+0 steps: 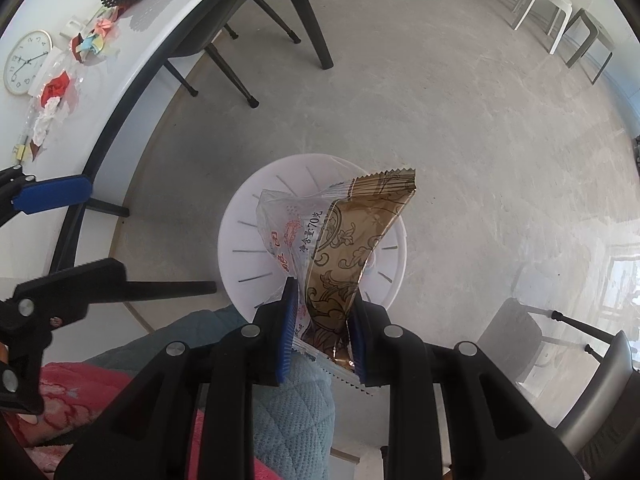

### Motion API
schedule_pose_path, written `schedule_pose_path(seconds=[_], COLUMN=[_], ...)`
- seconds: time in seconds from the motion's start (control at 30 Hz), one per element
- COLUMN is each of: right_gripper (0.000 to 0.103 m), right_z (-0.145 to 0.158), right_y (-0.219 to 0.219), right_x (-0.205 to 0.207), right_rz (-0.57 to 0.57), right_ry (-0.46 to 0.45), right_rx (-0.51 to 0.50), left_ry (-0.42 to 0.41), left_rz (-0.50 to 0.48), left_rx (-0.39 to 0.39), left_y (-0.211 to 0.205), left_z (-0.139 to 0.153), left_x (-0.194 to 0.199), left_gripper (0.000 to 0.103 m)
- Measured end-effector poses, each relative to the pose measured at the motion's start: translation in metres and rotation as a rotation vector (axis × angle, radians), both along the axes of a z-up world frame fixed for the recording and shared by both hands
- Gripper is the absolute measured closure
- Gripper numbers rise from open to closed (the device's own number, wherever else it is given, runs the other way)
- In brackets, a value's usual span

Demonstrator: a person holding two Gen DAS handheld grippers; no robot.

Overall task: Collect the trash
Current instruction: 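Carry the snack bag and blue wrapper over the bin and release both, then grasp the brown wrapper with the left gripper while the right grasps the white tissue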

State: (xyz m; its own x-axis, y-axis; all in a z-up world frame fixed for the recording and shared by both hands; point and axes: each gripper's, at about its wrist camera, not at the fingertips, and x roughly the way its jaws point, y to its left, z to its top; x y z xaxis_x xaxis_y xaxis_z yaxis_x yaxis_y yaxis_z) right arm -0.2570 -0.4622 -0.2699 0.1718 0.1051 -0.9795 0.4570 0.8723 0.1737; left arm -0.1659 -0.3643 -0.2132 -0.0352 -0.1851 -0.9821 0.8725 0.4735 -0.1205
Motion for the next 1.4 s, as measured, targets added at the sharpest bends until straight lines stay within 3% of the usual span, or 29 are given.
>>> schedule_pose_path(seconds=[0.07,0.13,0.23,0.33,0.6,0.67,0.77,0.9,1.03,1.27,1.4], right_gripper=[0.073,0.049,0.033,0.025,0.021,0.020,0.010,0.006,0.003,0.003,0.003], right_z=[-0.002,-0.003,-0.003,0.000,0.027,0.041,0.072,0.108,0.127,0.140,0.132], right_y=[0.002,0.005,0.012,0.017,0.021,0.025,0.036,0.058,0.086,0.144,0.182], right_x=[0.003,0.006,0.011,0.015,0.028,0.037,0.057,0.100,0.150,0.239,0.279], right_rz=[0.011,0.025,0.053,0.064,0.051,0.054,0.079,0.142,0.206,0.305,0.347], right_ry=[0.003,0.008,0.019,0.016,-0.017,-0.037,-0.095,-0.178,-0.241,-0.298,-0.286], right_rx=[0.006,0.008,-0.024,-0.037,-0.041,-0.056,-0.102,-0.134,-0.142,-0.098,-0.071], left_ry=[-0.006,-0.021,-0.027,-0.027,-0.047,-0.059,-0.079,-0.135,-0.199,-0.230,-0.223], left_rz=[0.022,0.039,0.066,0.091,0.159,0.187,0.256,0.371,0.482,0.678,0.718], left_rx=[-0.005,-0.003,-0.001,-0.004,-0.048,-0.065,-0.113,-0.155,-0.141,-0.123,-0.135], left_y=[0.005,0.010,0.016,0.023,0.044,0.054,0.073,0.109,0.158,0.258,0.302], left_z=[0.004,0.007,0.008,0.010,0.032,0.043,0.066,0.091,0.103,0.096,0.083], left_x=[0.003,0.006,0.011,0.017,0.033,0.042,0.059,0.092,0.133,0.201,0.233], left_gripper=[0.031,0.031,0.031,0.031,0.030,0.023,0.018,0.012,0.008,0.008,0.008])
